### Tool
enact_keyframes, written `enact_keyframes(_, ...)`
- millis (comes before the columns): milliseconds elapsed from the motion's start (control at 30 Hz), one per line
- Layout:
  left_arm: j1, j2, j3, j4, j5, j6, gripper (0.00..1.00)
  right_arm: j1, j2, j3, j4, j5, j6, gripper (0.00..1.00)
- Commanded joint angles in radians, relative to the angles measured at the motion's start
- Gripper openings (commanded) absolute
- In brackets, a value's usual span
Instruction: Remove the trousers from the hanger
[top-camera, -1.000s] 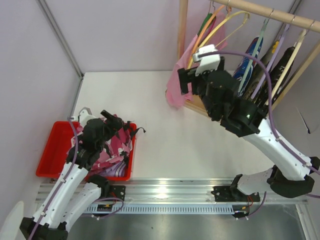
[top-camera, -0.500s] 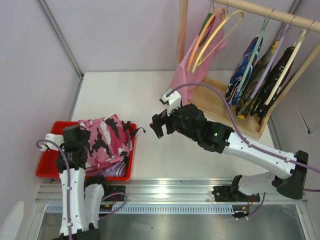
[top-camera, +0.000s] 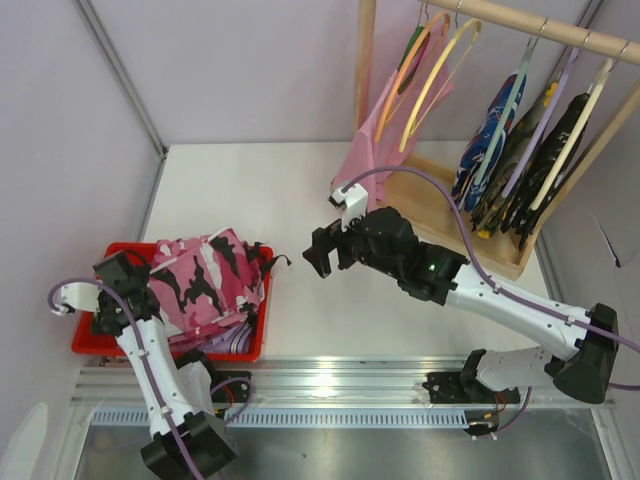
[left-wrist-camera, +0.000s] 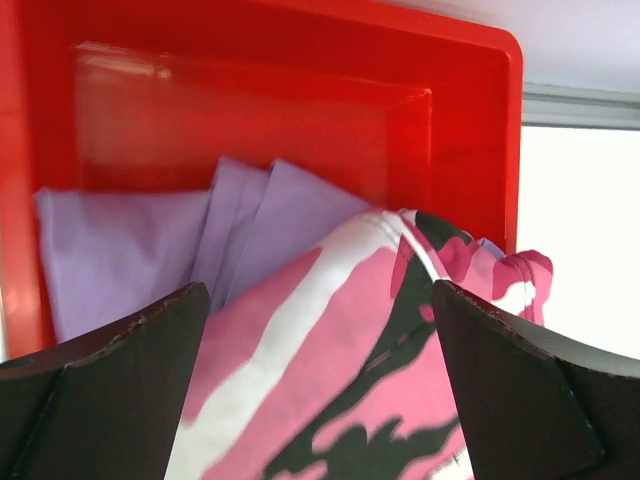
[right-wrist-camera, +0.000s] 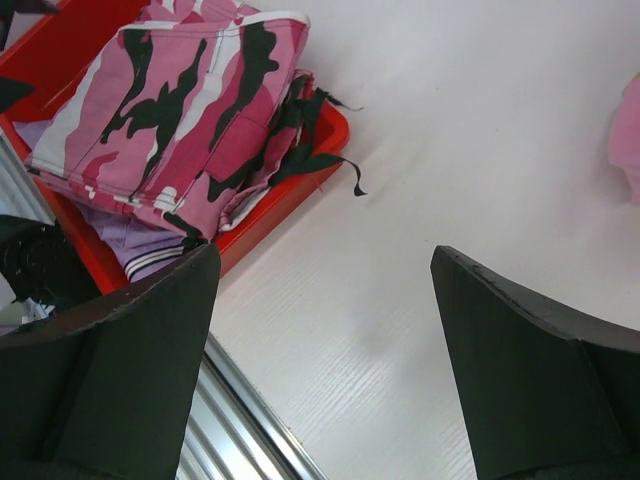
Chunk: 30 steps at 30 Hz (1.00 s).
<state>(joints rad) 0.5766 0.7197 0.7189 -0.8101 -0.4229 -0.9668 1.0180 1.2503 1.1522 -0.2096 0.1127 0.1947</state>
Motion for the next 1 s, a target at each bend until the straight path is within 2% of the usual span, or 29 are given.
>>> enact_keyframes(0, 0.020, 0.030, -0.105, 0.282, 0.061, 0.121, 1.00, -0.036, 0.011, 0.041, 0.022, -0.051, 0.049, 0.93)
enact_keyframes(200, 0.037, 0.081, -0.223, 0.514, 0.160, 0.094, 0.98, -0.042, 0.083, 0.119, -0.043, -0.024, 0.031, 0.92)
enact_keyframes(333, 0.040, 0.096, -0.277, 0.572, 0.165, 0.062, 0.95, -0.042, 0.130, 0.178, -0.089, -0.024, 0.020, 0.92)
enact_keyframes(367, 0.040, 0.099, -0.300, 0.603, 0.203, 0.062, 0.93, -0.042, 0.136, 0.185, -0.090, -0.022, 0.020, 0.92)
enact_keyframes(433, 0.042, 0.106, -0.315, 0.664, 0.239, 0.065, 0.86, -0.042, 0.153, 0.199, -0.091, -0.022, 0.020, 0.92)
enact_keyframes(533, 0.043, 0.127, -0.317, 0.660, 0.239, 0.054, 0.72, -0.044, 0.170, 0.219, -0.114, -0.022, 0.018, 0.92)
enact_keyframes(600, 0.043, 0.126, -0.308, 0.624, 0.211, 0.042, 0.59, -0.042, 0.170, 0.231, -0.120, -0.015, 0.015, 0.92)
enact_keyframes(633, 0.042, 0.124, -0.306, 0.623, 0.210, 0.043, 0.48, -0.044, 0.169, 0.230, -0.117, -0.008, 0.012, 0.92)
enact_keyframes(667, 0.043, 0.123, -0.309, 0.626, 0.210, 0.059, 0.43, -0.047, 0.169, 0.230, -0.116, -0.002, 0.011, 0.92)
enact_keyframes(700, 0.045, 0.126, -0.287, 0.634, 0.219, 0.072, 0.31, -0.048, 0.170, 0.231, -0.116, -0.001, 0.008, 0.92)
enact_keyframes(733, 0.043, 0.129, -0.279, 0.634, 0.220, 0.083, 0.26, -0.055, 0.173, 0.233, -0.116, -0.001, 0.008, 0.92)
enact_keyframes(800, 0.045, 0.136, -0.259, 0.640, 0.216, 0.121, 0.22, -0.062, 0.181, 0.242, -0.119, -0.005, 0.006, 0.92)
enact_keyframes(967, 0.045, 0.152, -0.190, 0.666, 0.196, 0.223, 0.18, -0.078, 0.196, 0.277, -0.145, -0.004, 0.006, 0.92)
